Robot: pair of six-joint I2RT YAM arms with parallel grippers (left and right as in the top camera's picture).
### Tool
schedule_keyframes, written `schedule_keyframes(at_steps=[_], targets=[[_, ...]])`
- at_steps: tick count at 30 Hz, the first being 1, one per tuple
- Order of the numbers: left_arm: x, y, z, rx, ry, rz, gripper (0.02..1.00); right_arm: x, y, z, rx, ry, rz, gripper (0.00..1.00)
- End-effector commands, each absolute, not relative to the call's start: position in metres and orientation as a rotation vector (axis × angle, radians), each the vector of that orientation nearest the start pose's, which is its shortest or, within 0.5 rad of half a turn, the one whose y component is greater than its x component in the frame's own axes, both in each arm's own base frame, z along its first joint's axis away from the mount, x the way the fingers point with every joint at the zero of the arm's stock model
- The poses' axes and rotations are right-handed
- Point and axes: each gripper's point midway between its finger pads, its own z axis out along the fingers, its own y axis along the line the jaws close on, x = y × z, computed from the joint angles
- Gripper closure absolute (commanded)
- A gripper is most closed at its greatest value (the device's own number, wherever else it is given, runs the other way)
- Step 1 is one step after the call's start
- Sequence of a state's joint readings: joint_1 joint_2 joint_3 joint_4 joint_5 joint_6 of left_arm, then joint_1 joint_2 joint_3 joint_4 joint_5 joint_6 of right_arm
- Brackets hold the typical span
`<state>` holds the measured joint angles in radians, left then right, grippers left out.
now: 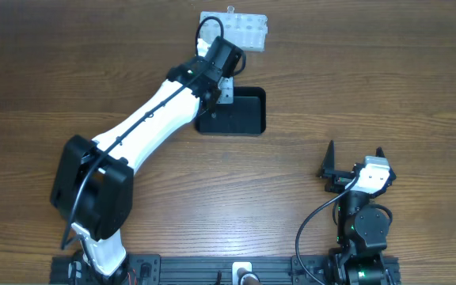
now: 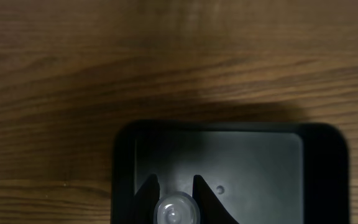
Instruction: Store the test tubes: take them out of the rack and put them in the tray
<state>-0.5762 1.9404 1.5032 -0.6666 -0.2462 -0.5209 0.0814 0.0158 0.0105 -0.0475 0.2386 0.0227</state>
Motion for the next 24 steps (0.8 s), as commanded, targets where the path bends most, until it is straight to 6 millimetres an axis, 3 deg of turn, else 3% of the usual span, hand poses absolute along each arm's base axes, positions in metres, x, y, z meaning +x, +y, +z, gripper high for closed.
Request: schedule_keyframes(at_steps=[1,20,24], targets=[[0.418,-0.213,0.072,-0.022,2.651,0.033,0.908,0.244,-0.022,0.162,0.142,1.616,-0.116,0.009],[0.414,-0.204,0.042,-0.025,2.718,0.098,0.858,0.244,-0.022,0.162,0.142,1.616,-0.116,0.009],[0.415,-0.204,0.042,-0.026,2.717,0.097,0.781,0.244,-0.022,0.162,0.142,1.616,-0.116,0.009]])
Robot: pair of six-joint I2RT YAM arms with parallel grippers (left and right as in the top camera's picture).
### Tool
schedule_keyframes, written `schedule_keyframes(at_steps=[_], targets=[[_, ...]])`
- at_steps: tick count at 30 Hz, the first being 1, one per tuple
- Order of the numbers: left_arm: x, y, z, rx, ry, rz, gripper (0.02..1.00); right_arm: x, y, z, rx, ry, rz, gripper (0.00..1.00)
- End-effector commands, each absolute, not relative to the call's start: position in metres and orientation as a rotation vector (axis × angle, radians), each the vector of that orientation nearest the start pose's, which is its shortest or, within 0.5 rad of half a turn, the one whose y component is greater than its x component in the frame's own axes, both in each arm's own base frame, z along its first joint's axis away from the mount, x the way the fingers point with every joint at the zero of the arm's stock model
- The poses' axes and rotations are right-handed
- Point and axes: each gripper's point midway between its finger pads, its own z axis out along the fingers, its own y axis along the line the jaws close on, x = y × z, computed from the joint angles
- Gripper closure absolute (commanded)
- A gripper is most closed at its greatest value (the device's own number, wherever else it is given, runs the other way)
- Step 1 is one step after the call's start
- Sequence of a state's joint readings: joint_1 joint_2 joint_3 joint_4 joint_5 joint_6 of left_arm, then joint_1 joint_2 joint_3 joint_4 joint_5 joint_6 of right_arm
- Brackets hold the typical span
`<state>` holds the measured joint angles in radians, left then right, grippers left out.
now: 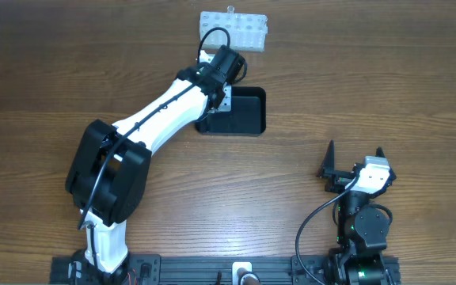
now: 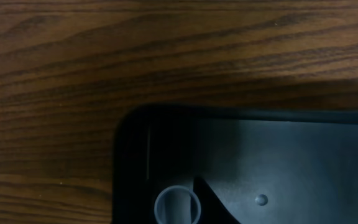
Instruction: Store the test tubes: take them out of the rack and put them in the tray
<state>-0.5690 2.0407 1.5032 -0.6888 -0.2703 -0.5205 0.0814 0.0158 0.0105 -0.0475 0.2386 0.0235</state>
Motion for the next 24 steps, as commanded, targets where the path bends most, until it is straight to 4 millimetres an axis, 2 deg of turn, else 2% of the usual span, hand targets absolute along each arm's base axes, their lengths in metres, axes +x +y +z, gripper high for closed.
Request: schedule_keyframes(at_steps=[1,5,8,11,15,18,21,24], targets=[[0.415,-0.204,0.043,-0.027,2.716,0.095,0.774,0.244,-0.022,0.162,0.142,1.616,-0.116,0.007],[0.418,-0.205,0.044,-0.03,2.703,0.085,0.746,0.244,-0.022,0.162,0.142,1.616,-0.116,0.007],[0.429,-0.206,0.054,-0.049,2.644,0.081,0.733,0.244,-0.022,0.162,0.142,1.616,-0.116,0.007],[0.445,-0.208,0.084,-0.067,2.544,0.062,0.717,0.244,-0.022,0.162,0.142,1.616,-0.116,0.009],[0.472,-0.214,0.146,-0.051,2.373,0.009,0.535,0.244,-0.022,0.162,0.142,1.616,-0.116,0.007],[0.495,-0.218,0.185,-0.026,2.265,-0.029,0.43,0.244,-0.022,0.162,0.142,1.616,-0.116,0.007],[0.515,-0.218,0.206,-0.001,2.19,-0.039,0.419,0.244,-0.022,0.162,0.142,1.616,-0.116,0.007],[0.532,-0.216,0.211,0.026,2.159,-0.04,0.419,0.244,-0.022,0.162,0.142,1.616,-0.116,0.009]])
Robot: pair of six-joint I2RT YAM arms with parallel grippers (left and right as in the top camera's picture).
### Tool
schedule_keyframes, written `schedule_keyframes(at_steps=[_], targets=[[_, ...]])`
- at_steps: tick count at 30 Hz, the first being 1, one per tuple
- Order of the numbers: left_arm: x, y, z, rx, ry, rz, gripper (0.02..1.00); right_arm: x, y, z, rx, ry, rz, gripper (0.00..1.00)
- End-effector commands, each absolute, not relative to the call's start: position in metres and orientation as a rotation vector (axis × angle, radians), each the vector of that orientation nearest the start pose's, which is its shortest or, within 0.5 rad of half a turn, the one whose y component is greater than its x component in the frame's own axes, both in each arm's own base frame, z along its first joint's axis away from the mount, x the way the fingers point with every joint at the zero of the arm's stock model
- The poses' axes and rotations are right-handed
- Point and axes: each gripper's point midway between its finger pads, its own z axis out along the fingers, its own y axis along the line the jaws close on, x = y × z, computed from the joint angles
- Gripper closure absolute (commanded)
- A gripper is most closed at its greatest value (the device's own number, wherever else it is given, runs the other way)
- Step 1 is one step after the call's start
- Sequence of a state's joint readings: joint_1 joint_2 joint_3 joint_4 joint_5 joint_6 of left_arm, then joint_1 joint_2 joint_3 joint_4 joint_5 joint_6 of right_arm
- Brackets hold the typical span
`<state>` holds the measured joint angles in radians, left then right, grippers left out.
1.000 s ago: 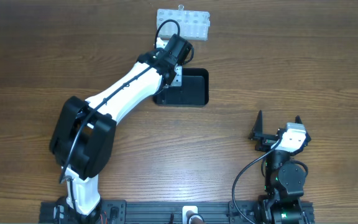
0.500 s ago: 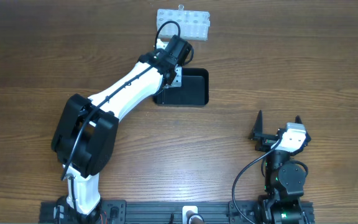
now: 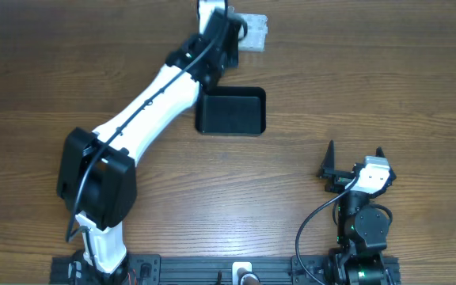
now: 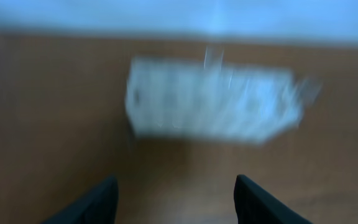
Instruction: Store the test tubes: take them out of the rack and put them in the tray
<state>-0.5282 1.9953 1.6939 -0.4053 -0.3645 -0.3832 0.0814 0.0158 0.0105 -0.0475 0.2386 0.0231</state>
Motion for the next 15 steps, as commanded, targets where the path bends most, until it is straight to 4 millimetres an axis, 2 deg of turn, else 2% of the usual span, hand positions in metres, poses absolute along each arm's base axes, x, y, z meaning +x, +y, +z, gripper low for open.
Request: schedule_keyframes(at_steps=[1,9,15], targets=[[0.536,-0.216,0.209,0.038,2.16,-0.041,0.421,0.244,-0.022,0.162,0.142,1.616,-0.116,0.009],[0.582,-0.231,0.183,0.197,2.173,-0.1,0.426,0.244,-0.022,0.162,0.142,1.616,-0.116,0.007],[0.604,-0.241,0.161,0.269,2.171,-0.191,0.428,0.244,-0.022,0.162,0.142,1.616,-0.116,0.009]])
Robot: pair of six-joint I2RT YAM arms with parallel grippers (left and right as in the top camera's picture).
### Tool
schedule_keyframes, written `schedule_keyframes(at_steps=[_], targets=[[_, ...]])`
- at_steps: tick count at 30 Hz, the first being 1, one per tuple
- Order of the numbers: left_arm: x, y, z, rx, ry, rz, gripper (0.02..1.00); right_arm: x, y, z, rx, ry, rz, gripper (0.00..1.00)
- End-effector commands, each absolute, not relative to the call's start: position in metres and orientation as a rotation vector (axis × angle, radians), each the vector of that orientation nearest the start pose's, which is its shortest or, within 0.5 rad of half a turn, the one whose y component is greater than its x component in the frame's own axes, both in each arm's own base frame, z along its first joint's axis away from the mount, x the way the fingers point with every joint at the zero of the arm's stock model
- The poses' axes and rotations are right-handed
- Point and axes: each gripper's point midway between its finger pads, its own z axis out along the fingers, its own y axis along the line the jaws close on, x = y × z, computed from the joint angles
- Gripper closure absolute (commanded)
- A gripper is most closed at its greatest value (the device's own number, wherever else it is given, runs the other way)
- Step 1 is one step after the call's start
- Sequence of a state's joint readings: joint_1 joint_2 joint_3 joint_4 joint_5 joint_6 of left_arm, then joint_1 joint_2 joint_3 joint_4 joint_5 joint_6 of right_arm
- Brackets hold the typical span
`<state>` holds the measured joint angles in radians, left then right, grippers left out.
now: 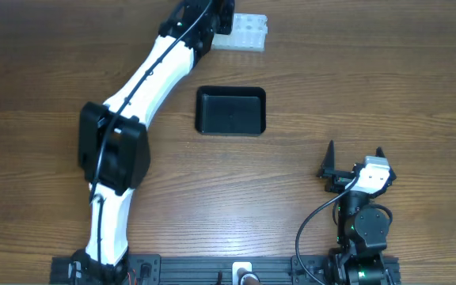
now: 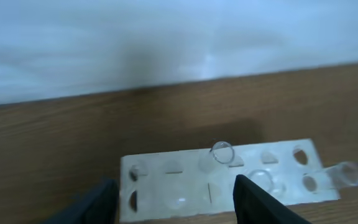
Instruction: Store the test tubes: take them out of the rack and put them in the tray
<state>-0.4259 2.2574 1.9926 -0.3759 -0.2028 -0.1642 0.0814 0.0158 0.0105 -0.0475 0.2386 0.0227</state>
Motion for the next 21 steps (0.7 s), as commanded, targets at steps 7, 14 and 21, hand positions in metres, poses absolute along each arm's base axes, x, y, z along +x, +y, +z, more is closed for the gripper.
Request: schedule_keyframes(at_steps=[7,14,21], targets=[[0.612,-0.244,0.146,0.323,2.165,-0.259,0.428,0.244,-0.022,0.162,0.142,1.616,-0.116,0.007],[0.612,-0.244,0.142,0.35,2.163,-0.248,0.424,0.244,-0.022,0.162,0.142,1.616,-0.116,0.009],[0.613,-0.244,0.142,0.35,2.162,-0.248,0.417,0.244,-0.022,0.162,0.142,1.616,-0.116,0.007]])
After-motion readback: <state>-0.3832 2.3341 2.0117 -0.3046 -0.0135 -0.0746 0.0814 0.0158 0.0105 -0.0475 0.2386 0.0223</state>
